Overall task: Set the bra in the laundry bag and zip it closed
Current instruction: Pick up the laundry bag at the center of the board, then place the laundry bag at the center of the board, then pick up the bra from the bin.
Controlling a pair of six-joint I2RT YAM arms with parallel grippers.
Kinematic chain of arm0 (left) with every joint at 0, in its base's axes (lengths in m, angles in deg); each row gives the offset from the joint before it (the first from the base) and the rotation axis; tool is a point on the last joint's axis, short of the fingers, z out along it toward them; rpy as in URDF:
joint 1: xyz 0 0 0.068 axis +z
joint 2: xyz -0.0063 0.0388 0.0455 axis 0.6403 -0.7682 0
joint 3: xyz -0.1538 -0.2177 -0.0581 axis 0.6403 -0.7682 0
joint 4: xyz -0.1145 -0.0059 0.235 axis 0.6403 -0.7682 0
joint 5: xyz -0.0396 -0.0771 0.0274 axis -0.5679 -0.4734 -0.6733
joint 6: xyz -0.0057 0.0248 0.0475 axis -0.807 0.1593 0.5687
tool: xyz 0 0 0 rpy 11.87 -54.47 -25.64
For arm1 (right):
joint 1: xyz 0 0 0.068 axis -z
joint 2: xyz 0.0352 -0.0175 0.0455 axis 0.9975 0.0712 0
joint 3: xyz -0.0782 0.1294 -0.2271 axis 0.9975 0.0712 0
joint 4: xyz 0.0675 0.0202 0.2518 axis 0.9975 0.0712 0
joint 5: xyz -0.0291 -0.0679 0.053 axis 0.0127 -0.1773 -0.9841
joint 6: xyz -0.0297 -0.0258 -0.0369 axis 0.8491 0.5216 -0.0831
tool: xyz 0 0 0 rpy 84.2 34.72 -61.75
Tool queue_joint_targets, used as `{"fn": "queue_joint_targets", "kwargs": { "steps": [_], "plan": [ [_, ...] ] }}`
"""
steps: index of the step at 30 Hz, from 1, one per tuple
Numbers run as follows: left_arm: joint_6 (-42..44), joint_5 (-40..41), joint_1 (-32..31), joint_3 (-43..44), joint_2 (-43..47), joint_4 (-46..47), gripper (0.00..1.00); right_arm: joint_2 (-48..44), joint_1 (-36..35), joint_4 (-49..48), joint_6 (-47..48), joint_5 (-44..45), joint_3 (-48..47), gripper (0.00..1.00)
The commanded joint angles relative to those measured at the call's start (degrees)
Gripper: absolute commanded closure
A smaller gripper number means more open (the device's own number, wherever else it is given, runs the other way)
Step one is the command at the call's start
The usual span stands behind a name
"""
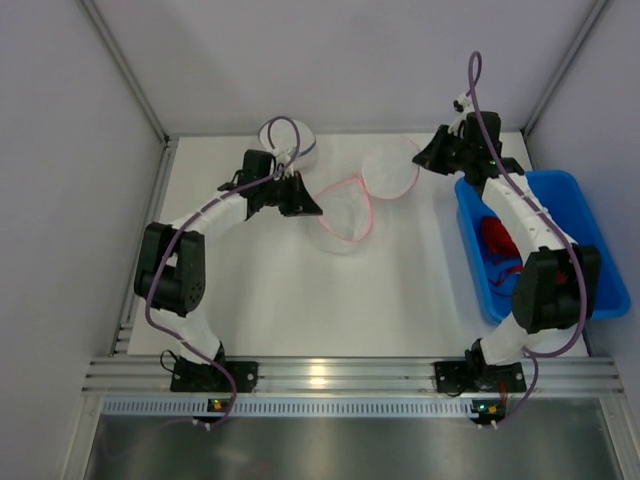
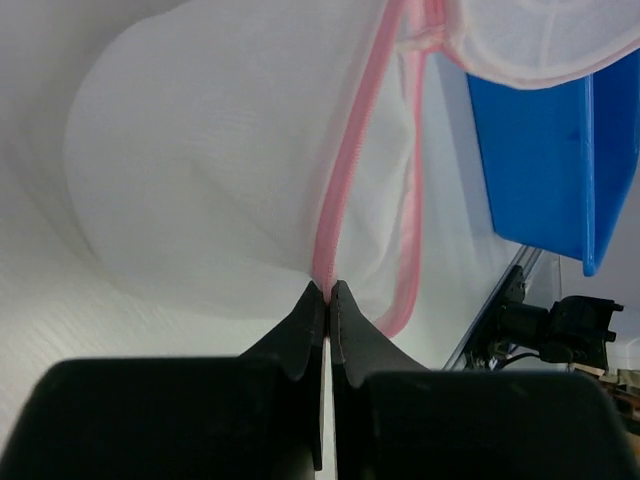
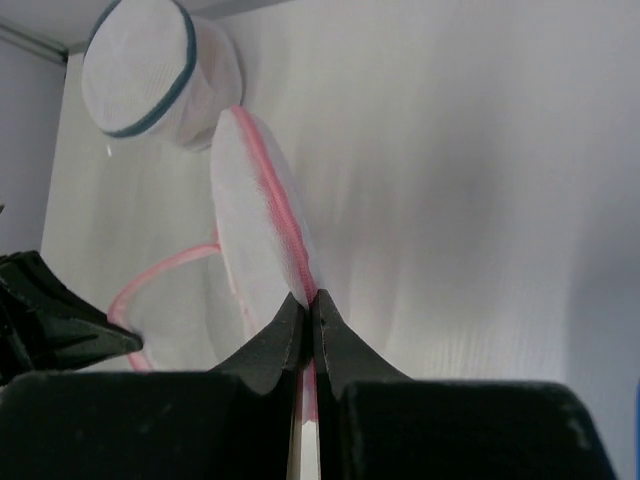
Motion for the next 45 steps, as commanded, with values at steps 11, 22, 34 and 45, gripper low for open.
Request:
{"fn": "queue_joint_targets", "kwargs": {
  "steps": [11,22,34,45],
  "plan": [
    [3.5,15.2,5.9,1.2,-7.9,2.5,1.0,8.6,-2.0,4.5,8.5,9.9,-6.4,1.0],
    [4.6,10.4,7.1,5.1,-12.9,3.2,1.0,18.1,-5.3,4.9,12.0,7.8,-12.7,1.0],
    [7.2,5.7,7.2,5.5,-5.1,1.1,0.6,10.4,-5.2,10.1,14.6,3.4,-17.1,0.22],
    [17.9,5.7,7.8,7.4,8.3,-7.8,0.13,-5.7,12.0,33.3,35.1,-10.9,-20.0,0.01]
  ]
}}
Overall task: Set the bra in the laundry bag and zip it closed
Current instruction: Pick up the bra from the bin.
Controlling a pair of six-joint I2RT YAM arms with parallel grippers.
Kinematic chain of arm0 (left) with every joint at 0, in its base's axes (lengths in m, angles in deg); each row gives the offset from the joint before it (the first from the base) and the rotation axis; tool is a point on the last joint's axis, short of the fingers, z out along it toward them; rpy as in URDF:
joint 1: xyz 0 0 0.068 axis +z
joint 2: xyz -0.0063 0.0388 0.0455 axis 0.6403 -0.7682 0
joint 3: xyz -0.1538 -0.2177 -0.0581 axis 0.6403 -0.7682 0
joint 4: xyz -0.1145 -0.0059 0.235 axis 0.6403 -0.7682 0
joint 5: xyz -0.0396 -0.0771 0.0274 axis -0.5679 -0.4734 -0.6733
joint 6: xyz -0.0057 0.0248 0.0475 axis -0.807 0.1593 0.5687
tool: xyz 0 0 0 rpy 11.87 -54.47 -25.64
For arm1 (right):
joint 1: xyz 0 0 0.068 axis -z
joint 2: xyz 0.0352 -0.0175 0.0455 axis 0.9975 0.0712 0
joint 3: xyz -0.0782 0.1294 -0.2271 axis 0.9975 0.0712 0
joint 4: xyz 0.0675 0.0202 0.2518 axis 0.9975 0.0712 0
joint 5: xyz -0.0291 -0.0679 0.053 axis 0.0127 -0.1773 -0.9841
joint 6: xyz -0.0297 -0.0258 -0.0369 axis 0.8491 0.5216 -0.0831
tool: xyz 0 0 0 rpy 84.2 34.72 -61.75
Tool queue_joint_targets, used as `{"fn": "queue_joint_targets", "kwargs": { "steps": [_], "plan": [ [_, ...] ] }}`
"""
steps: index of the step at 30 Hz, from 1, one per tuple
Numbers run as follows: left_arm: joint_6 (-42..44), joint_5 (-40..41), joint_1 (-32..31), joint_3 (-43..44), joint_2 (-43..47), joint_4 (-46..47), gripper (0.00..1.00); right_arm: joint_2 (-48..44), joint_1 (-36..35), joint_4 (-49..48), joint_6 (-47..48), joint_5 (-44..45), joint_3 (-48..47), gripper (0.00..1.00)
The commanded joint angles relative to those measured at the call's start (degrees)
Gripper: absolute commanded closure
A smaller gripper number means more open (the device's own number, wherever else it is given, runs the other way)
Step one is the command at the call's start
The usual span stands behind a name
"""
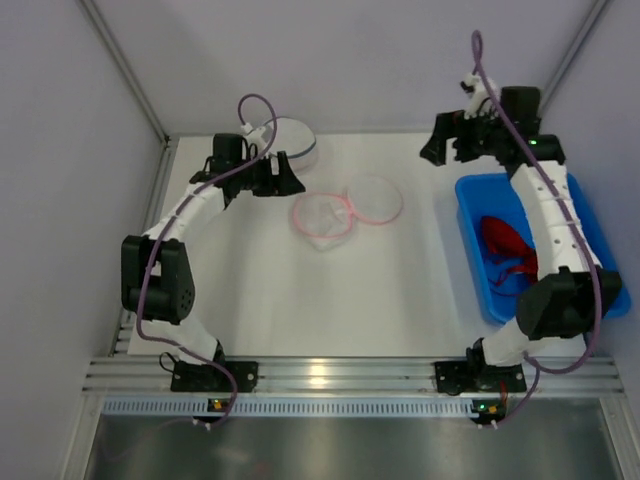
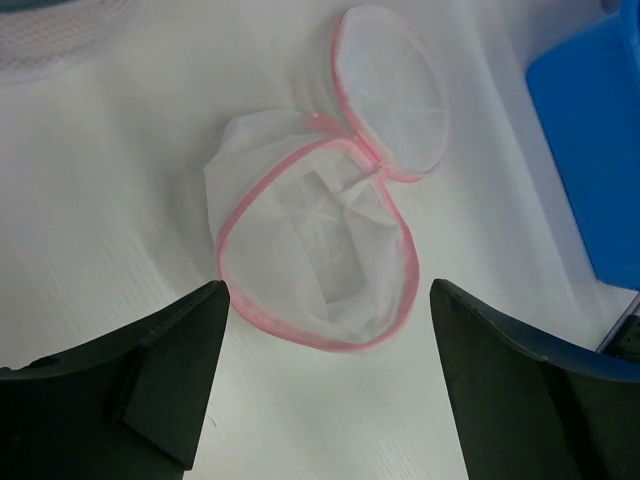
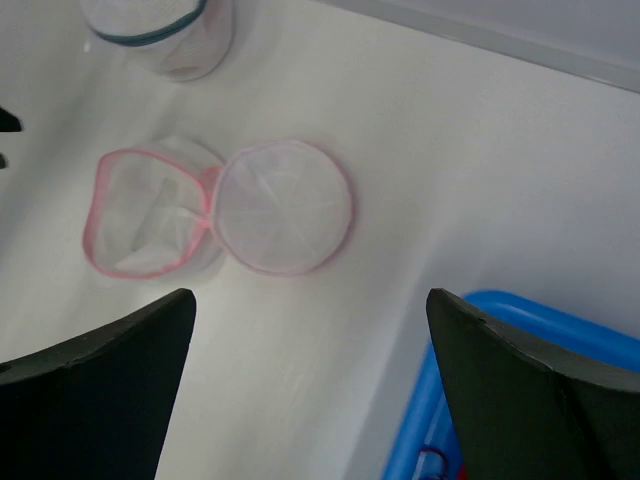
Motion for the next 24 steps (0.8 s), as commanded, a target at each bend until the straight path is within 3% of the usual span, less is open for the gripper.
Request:
{"fn": "queue_joint_targets", "kwargs": {
  "steps": [1,3,5,6,7,9,12,15,24],
  "plan": [
    [6.9,-1.0,0.6,3.6,5.4,-6.2,0.12,-4.3,11.7,14.3,12.9,-6.5,-3.4,0.01],
    [9.9,-1.5,0.7,4.3,8.0,-8.3,0.05,-4.0,20.2,22.3,18.3,-8.1,-4.1,0.01],
    [10.8,-1.5,0.7,4.2,10.4,-9.9,0.02,-3.0,25.0,28.5,26.1,-7.6,-3.9,0.07],
    [10.7,-1.6,0.7,4.1,11.0,-10.2,0.02,-1.4,29.0,29.6,29.4,-7.1,-3.5,0.12],
    [9.8,-1.8,0.7,3.9,11.4,-10.5,0.02,-0.6,30.3,30.5,30.5,-6.0,-3.2,0.21],
    [8.1,-2.2,0.7,3.6,12.4,-10.8,0.02,1.1,32.5,30.5,30.7,-4.5,-1.2,0.29],
    [5.1,-3.4,0.8,2.6,13.6,-10.8,0.02,1.9,31.5,24.6,27.1,-1.4,3.2,0.39],
    [5.0,-1.1,1.0,0.6,15.1,-10.8,0.02,3.8,27.5,18.7,23.5,5.0,7.2,0.42],
    [5.8,-1.5,5.1,-1.0,16.6,-12.7,0.02,10.7,18.5,7.0,18.4,15.3,16.4,0.4]
  ]
}}
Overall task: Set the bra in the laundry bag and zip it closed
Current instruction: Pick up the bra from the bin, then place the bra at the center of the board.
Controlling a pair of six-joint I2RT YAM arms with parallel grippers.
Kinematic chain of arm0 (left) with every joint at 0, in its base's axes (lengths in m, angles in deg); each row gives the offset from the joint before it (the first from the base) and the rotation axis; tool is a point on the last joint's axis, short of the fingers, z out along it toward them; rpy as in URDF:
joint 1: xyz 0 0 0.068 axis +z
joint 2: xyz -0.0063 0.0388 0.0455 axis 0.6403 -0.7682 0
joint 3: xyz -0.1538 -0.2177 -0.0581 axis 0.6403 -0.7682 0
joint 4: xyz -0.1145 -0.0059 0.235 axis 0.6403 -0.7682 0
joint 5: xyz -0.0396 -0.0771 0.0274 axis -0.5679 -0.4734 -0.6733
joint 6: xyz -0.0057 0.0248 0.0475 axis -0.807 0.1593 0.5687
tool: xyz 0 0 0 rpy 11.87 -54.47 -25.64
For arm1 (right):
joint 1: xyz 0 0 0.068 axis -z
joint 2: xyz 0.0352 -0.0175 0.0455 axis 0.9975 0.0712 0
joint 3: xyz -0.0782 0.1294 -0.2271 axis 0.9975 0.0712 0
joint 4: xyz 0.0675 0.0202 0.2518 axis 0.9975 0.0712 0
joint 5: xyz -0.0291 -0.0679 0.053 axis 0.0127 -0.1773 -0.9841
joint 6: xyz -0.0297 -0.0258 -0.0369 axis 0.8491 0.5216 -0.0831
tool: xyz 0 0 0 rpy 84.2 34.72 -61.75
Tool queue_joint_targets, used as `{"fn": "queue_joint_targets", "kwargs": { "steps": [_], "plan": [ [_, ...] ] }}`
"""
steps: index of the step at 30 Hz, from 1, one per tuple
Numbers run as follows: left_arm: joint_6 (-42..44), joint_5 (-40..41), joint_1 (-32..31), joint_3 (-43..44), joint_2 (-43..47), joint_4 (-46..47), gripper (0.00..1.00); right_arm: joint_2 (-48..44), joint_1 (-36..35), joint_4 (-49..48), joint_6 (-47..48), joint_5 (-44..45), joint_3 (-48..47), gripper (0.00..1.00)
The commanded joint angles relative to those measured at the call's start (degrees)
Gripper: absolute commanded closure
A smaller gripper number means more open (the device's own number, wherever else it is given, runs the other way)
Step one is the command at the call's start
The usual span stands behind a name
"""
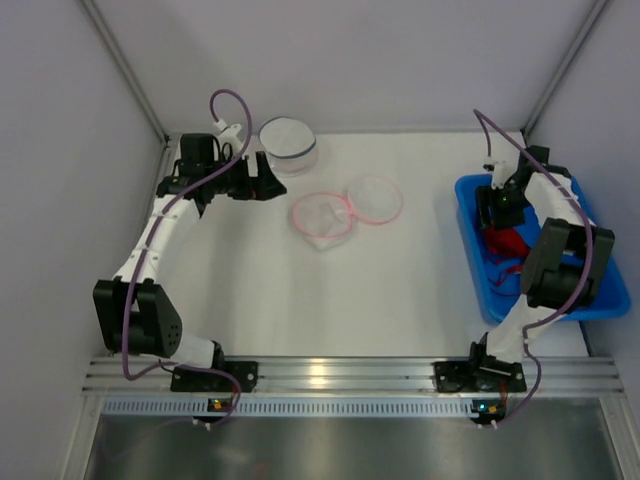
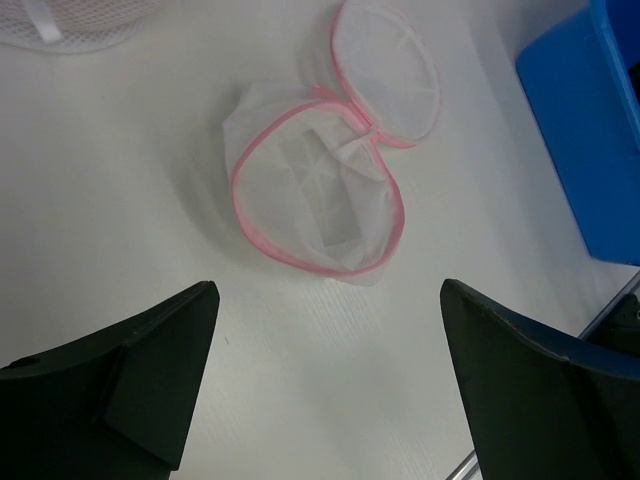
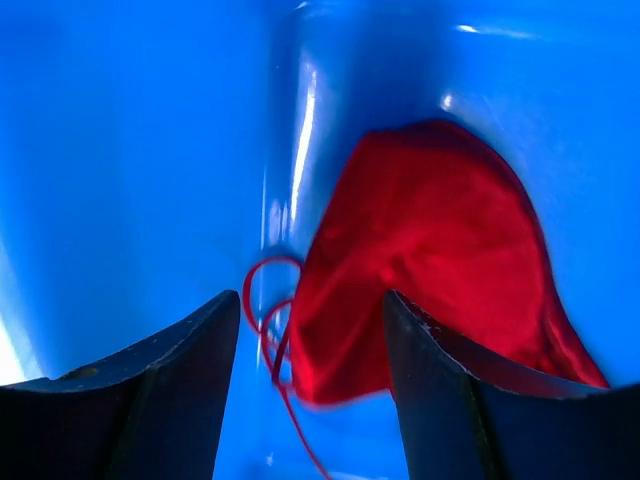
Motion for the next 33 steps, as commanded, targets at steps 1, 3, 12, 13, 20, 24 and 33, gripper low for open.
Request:
{"fn": "queue_joint_targets", "kwargs": {
  "steps": [1,3,12,13,20,24,33],
  "plan": [
    [-0.1,-1.1,2.1,-0.6,2.6,-0.4,0.02,1.6,-2.0,-8.7,-1.8,6.0,2.3,0.4],
    [-0.1,-1.1,2.4,-0.8,2.8,-0.5,0.02,3.4,-3.0,-10.1,-1.8,7.7,3.3,0.41],
    [0.8,-0.8,3.6,-1.4,4.3,-1.3,0.02,-3.4,2.4,-6.3,0.5,3.3,3.3,1.0],
    [0.8,-0.9,3.6,-1.5,4.4,-1.3,0.02,-5.2,3.3,-4.9,0.8,0.6,1.7,1.0],
    [2.2,0.1,3.9,-2.9,6.2,-2.0,0.02,-19.3,10.7,4.6,6.3,-9.1,-7.5,1.0],
    [2.7,1.6,4.5,-3.4,7.1,-2.8,0.02,-23.3,11.2,9.1,6.9,-15.4,-11.2,1.0],
    [2.2,1.0,9.3,-3.7,8.3,-3.8,0.02,-30.1,7.4,9.2,-0.2,-28.2,-14.6,1.0]
  ]
}}
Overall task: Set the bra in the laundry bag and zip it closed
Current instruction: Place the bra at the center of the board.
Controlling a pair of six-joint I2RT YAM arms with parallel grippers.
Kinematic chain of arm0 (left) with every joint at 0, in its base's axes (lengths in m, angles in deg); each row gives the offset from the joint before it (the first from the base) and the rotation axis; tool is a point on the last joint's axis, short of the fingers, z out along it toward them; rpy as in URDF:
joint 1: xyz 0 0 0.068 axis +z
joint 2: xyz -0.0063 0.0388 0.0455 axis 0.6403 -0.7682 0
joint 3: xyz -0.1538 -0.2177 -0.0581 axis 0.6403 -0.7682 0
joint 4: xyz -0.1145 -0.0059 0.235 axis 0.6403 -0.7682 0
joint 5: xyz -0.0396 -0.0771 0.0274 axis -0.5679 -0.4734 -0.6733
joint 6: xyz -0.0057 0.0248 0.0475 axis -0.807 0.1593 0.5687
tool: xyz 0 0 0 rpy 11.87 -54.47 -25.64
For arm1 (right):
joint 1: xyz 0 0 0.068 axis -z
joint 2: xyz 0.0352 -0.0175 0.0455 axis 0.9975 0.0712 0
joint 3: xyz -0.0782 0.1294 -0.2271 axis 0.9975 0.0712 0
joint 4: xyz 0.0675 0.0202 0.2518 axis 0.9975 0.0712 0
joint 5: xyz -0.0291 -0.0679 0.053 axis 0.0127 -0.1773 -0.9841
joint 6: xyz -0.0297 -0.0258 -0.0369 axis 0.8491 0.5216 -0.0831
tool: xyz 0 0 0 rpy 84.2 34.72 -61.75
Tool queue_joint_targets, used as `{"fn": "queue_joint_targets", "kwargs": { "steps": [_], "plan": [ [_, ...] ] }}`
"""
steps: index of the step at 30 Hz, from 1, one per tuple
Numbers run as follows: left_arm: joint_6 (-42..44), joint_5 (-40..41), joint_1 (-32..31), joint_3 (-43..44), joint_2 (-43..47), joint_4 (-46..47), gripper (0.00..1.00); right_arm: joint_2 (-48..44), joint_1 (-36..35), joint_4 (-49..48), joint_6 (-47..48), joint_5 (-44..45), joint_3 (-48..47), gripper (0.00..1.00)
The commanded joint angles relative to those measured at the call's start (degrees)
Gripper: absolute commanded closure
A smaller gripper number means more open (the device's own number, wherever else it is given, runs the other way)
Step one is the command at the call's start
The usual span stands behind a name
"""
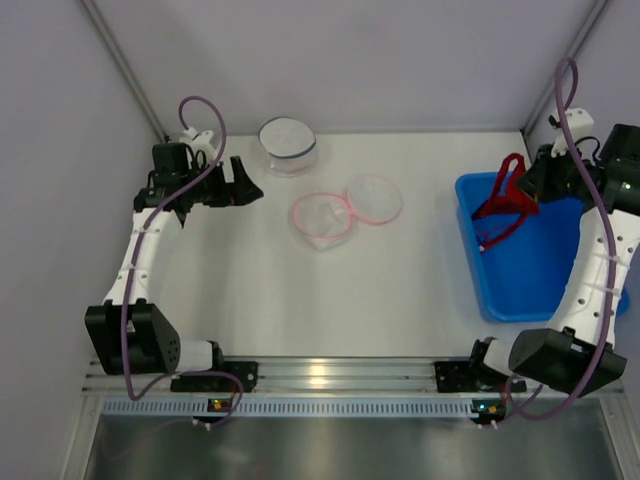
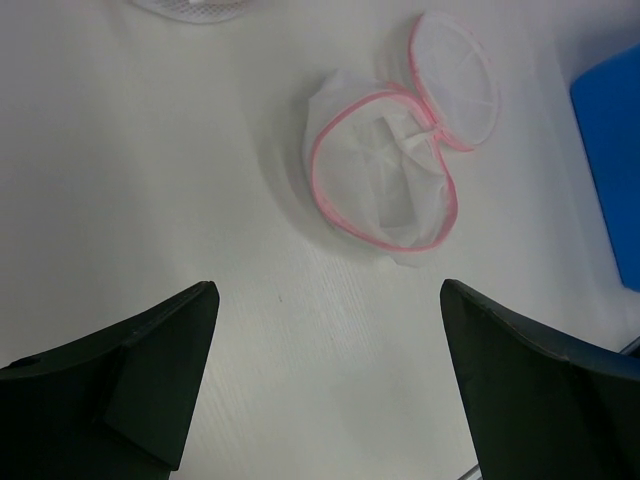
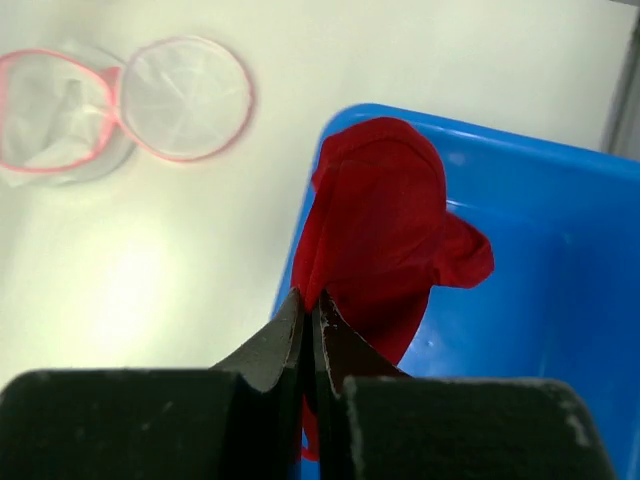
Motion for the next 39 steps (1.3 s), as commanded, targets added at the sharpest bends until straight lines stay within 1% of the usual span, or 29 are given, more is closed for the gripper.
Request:
{"fn": "queue_joint_targets", "kwargs": {
  "steps": [1,3,4,5,7,9,10,12,13,17,18,19,21,22,24,25,26,28,29,30,32,33,34,37,39],
  "plan": [
    [0.5,-0.7,2.0,-0.7,2.3,-0.2,0.02,-4.1,-4.5,0.0,-4.3,-6.9,-2.8,1.0],
    [0.7,-0.9,2.3,-1.0,2.8,-0.2,0.02,-5.3,-7.3,-1.7,-5.8,-5.4,-2.3,1.0],
    [0.8,-0.9,2.3,-1.4,3.0,-0.3,0.02,-6.6,-10.6,-2.3,-6.6,-5.0,-1.9,1.0],
    [0.9,-0.9,2.3,-1.5,3.3,-0.2,0.02,-7.2,-12.2,-3.6,-7.2,-4.5,-1.4,1.0],
    [1.1,-0.7,2.3,-1.7,3.4,-0.3,0.02,-9.7,-16.5,-5.6,-8.8,-4.6,1.2,1.0],
    [1.2,-0.5,2.4,-1.7,3.4,-0.2,0.02,-10.9,-19.3,-8.3,-10.0,-3.0,3.4,1.0],
    [1.3,-0.5,2.4,-1.7,3.4,-0.2,0.02,-11.6,-22.2,-8.7,-10.3,-2.8,3.7,1.0],
    [1.4,-0.6,2.4,-1.6,3.3,-0.2,0.02,-12.0,-24.5,-9.9,-10.7,-2.7,4.6,1.0],
    [1.5,-0.7,2.4,-1.5,3.2,-0.2,0.02,-12.3,-27.6,-10.5,-11.4,-2.3,4.9,1.0],
    [1.8,-0.9,2.5,-1.1,3.2,-0.2,0.02,-12.9,-32.7,-12.8,-13.9,-1.3,6.9,1.0],
    [1.8,-0.9,2.6,-1.1,3.2,-0.2,0.02,-13.1,-33.7,-13.4,-15.2,-1.3,9.1,1.0],
    [2.0,-0.8,2.6,-1.1,3.2,-0.2,0.02,-13.6,-36.2,-14.5,-15.7,-1.3,10.3,1.0],
    [2.1,-0.8,2.5,-1.2,3.3,-0.3,0.02,-13.7,-39.7,-15.9,-17.4,0.8,14.4,1.0],
    [2.2,-1.0,2.6,-1.3,3.5,-0.2,0.02,-13.8,-43.6,-17.0,-18.1,1.6,15.8,1.0],
    [2.4,-1.0,2.6,-1.4,3.6,-0.2,0.02,-13.9,-47.5,-21.4,-19.1,2.5,21.0,1.0],
    [2.5,-1.0,2.5,-1.7,3.7,-0.2,0.02,-13.6,-50.3,-22.9,-20.8,2.7,22.8,1.0],
    [2.7,-0.8,2.5,-1.7,3.9,-0.3,0.02,-13.2,-51.3,-25.5,-21.6,2.9,26.0,1.0],
    [3.2,-0.5,2.6,-1.7,3.9,-0.9,0.02,-11.3,-54.9,-28.1,-23.5,4.6,28.8,1.0],
    [3.4,-0.2,2.7,-1.7,4.1,-1.0,0.02,-10.8,-56.1,-31.6,-24.2,6.5,31.7,1.0],
    [3.6,-0.3,2.6,-1.9,4.3,-1.1,0.02,-9.5,-58.8,-33.3,-26.2,7.7,33.1,1.0],
    [3.8,0.0,2.7,-2.4,4.4,-1.3,0.02,-7.6,-62.1,-36.2,-27.0,11.2,35.5,1.0],
    [3.9,-0.3,2.7,-2.5,4.6,-1.5,0.02,-5.3,-63.7,-38.7,-27.3,12.3,36.1,1.0],
    [4.1,-0.3,2.6,-2.7,4.8,-1.6,0.02,-3.9,-66.8,-40.0,-27.5,13.1,36.4,1.0],
    [5.4,-1.7,2.6,-4.0,5.9,-2.8,0.02,2.2,-70.1,-43.8,-30.6,13.6,35.2,1.0],
    [6.3,-2.8,2.6,-5.5,6.9,-3.7,0.02,6.3,-71.0,-46.2,-33.8,14.1,34.9,1.0]
  ]
}}
